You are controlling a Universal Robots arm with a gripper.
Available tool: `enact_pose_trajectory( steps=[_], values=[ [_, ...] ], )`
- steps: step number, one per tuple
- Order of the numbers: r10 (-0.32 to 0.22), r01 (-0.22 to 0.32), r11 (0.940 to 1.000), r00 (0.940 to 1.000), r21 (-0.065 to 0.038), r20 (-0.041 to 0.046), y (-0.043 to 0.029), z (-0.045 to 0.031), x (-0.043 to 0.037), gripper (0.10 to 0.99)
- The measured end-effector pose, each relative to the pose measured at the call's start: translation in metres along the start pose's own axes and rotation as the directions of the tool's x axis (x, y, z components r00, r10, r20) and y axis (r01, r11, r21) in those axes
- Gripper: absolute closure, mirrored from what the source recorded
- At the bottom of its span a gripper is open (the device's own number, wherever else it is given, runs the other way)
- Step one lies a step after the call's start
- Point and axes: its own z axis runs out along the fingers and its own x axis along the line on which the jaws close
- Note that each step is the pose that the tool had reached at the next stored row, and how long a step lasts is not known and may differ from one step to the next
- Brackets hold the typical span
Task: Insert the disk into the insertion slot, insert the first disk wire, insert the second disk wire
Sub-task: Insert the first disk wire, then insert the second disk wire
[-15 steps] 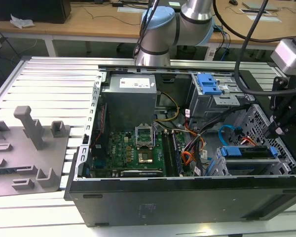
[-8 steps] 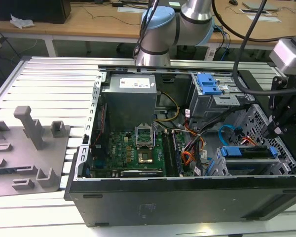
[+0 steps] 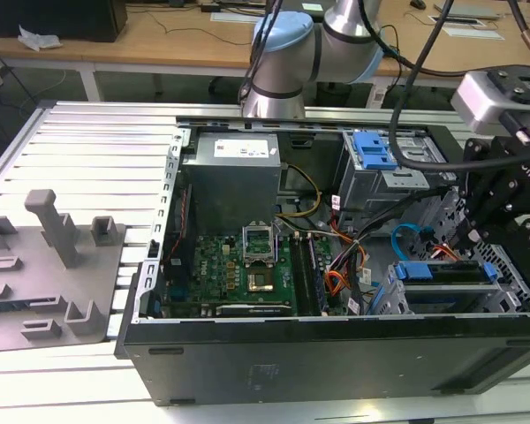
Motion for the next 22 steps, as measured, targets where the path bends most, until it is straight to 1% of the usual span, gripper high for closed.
enact_pose_trajectory(
  steps=[1, 2, 7, 20, 21, 22],
  values=[
    [0.0, 0.0, 1.0, 1.0, 0.0, 0.0, 0.0051, 0.0002, 0.0001, 0.98],
    [0.0, 0.0, 1.0, 1.0, 0.0, -0.0001, 0.0074, 0.0003, 0.0001, 0.98],
    [0.0, 0.0, 1.0, 1.0, 0.0, -0.0001, 0.0114, 0.0006, 0.0003, 0.98],
    [0.0, 0.0, 1.0, 1.0, 0.0, -0.0002, 0.0117, 0.001, 0.0003, 0.98],
    [0.0, 0.0, 1.0, 1.0, 0.0, -0.0001, 0.0117, 0.0011, 0.0003, 0.973],
    [0.0, 0.0, 1.0, 1.0, 0.0, -0.0001, 0.0117, 0.0011, 0.0003, 0.91]
  ],
)
